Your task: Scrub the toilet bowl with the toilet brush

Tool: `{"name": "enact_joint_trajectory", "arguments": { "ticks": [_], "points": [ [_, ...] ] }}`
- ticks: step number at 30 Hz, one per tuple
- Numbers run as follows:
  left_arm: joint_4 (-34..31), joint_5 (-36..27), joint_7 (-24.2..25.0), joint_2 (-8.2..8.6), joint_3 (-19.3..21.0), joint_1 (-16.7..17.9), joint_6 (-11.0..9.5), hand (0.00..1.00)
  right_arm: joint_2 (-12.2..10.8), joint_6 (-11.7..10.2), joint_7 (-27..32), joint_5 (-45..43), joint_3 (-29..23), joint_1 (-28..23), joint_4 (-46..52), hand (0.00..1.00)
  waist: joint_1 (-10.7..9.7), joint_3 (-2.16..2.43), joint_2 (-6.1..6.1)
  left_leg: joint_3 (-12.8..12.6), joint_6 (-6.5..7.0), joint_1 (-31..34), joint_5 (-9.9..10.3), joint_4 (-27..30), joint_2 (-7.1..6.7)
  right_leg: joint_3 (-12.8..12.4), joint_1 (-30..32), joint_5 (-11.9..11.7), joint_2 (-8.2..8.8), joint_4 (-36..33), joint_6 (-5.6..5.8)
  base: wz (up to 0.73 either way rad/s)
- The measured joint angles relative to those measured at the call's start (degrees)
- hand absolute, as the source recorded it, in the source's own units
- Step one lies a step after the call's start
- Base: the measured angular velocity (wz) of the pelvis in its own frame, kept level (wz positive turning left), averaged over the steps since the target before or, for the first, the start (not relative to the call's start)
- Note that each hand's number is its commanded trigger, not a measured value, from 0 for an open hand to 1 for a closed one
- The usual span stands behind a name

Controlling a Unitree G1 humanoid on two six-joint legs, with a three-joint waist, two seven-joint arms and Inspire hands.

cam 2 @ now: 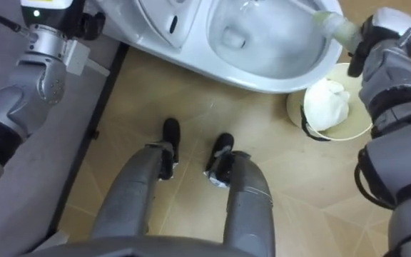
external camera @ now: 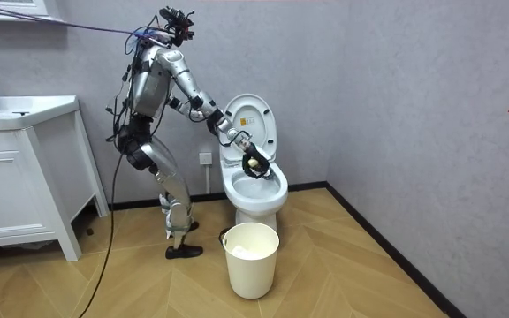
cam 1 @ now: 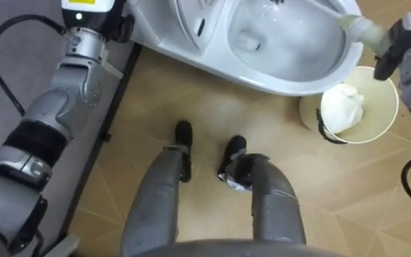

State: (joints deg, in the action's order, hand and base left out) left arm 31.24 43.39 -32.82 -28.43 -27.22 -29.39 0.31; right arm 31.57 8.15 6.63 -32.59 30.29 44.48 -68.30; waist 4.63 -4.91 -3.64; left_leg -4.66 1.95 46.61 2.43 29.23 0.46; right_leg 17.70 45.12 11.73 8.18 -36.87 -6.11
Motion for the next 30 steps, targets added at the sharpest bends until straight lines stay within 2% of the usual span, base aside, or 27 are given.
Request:
{"name": "enact_joint_trajectory", "arguments": {
  "ticks": [2, 3, 6, 7, 8, 9, 13, 18, 20, 23, 25, 30],
  "points": [
    [0.12, 0.03, 0.85, 0.09, -0.14, -0.02, -0.05, 0.00, -0.02, -0.02, 0.22, -3.94, 0.00, -0.62, 1.66, 1.00, 0.20, -0.25, 0.73, 0.28, -0.04, -0.26, 0.46, 0.16, -0.24, 0.43, -0.69, -0.29, -0.03, 0.19, 0.34, 0.05],
    [0.42, -0.07, 1.47, 0.39, -0.56, -0.08, -0.05, 0.00, -0.02, -0.05, 0.77, -6.73, 0.05, -1.00, 1.95, 1.00, 0.33, -0.33, 1.67, 0.24, 0.17, -0.43, 0.65, 0.24, -0.22, 1.04, -1.39, -0.29, 0.09, 0.30, 0.40, 0.13],
    [0.74, -0.05, 2.58, 0.71, -1.47, -0.02, -0.58, 0.00, 0.00, 1.29, 1.90, -13.50, 1.33, -2.06, 2.00, 1.00, 2.31, -0.36, 3.31, 0.50, 0.31, -0.82, 0.76, 0.17, -0.29, 1.29, -1.81, -0.29, 0.27, 0.51, 0.61, 0.04],
    [0.81, -0.09, 2.73, 0.85, -1.81, -0.04, -0.60, 0.00, 0.15, 1.62, 2.07, -15.61, 2.61, -2.94, 2.39, 1.00, 2.96, -0.33, 4.33, 0.72, 0.30, -0.79, 0.75, 0.26, -0.34, 1.79, -2.13, -0.32, 0.24, 0.88, 0.65, 0.06],
    [0.98, -0.09, 2.81, 0.97, -2.11, -0.04, -0.60, 0.00, 0.14, 1.88, 2.09, -16.08, 3.06, -3.60, 2.68, 1.00, 3.26, -0.25, 4.73, 0.77, 0.29, -0.82, 0.74, 0.30, -0.36, 2.06, -2.33, -0.35, 0.22, 1.14, 0.68, 0.09],
    [1.08, -0.12, 3.12, 1.03, -2.26, 0.02, -0.75, 0.00, 0.15, 3.03, 2.09, -16.69, 3.30, -4.72, 2.85, 1.00, 3.64, -0.27, 5.22, 0.75, 0.29, -1.03, 0.75, 0.24, -0.35, 2.19, -2.61, -0.35, 0.24, 1.25, 0.66, 0.03],
    [1.44, -0.88, 3.27, 1.15, -2.29, 0.64, -0.82, 0.00, -0.43, 3.45, 3.53, -16.82, 3.41, -7.47, 4.27, 1.00, 3.47, -0.25, 6.88, 1.04, 0.08, -1.96, 0.89, 0.13, -0.08, 2.23, -3.91, -0.52, -0.49, 2.29, 0.34, -0.04],
    [1.21, -1.69, 3.08, 1.29, -2.05, 2.34, -0.76, 0.00, -2.05, 4.62, 5.93, -16.82, 1.84, -13.33, 7.21, 1.00, 3.08, 0.31, 7.81, 1.54, -0.43, -2.50, 1.19, -0.26, 0.18, 2.38, -4.69, -0.25, -1.10, 3.12, -0.07, 0.00],
    [1.20, -3.96, 2.95, 1.37, -2.06, 3.47, -0.79, 0.00, -2.68, 4.89, 6.62, -16.27, 1.54, -16.27, 9.35, 1.00, 2.42, 0.46, 8.04, 1.33, -0.56, -3.26, 1.23, -0.77, 0.46, 2.41, -5.54, -0.38, -1.44, 3.83, -0.30, -0.02],
    [1.04, -6.08, 2.35, 1.28, -1.38, 6.25, -0.75, 0.00, -4.31, 5.77, 6.30, -16.06, 1.43, -21.75, 14.57, 1.00, 0.92, 0.98, 8.27, 1.17, -0.97, -5.05, 1.57, -1.90, 0.90, 2.19, -7.35, -0.47, -2.25, 5.46, -0.43, -0.06],
    [-0.95, -7.93, 2.58, 1.40, 0.22, 7.88, -0.64, 0.00, -4.79, 6.92, 4.70, -16.07, -0.21, -25.41, 20.40, 1.00, -0.31, 1.42, 8.85, 0.99, -1.09, -5.45, 1.54, -2.51, 1.06, 2.18, -7.72, -0.55, -2.50, 6.21, -0.54, -0.02],
    [-3.18, -7.98, 4.42, 1.02, 0.07, 9.71, -1.61, 0.00, -5.05, 9.31, -0.52, -16.04, -0.66, -31.01, 30.30, 1.00, -1.70, 1.83, 8.58, 0.36, -1.43, -7.15, 1.96, -2.93, 1.48, 1.31, -9.39, -0.70, -3.21, 7.40, -0.57, -0.08]
  ]
}}
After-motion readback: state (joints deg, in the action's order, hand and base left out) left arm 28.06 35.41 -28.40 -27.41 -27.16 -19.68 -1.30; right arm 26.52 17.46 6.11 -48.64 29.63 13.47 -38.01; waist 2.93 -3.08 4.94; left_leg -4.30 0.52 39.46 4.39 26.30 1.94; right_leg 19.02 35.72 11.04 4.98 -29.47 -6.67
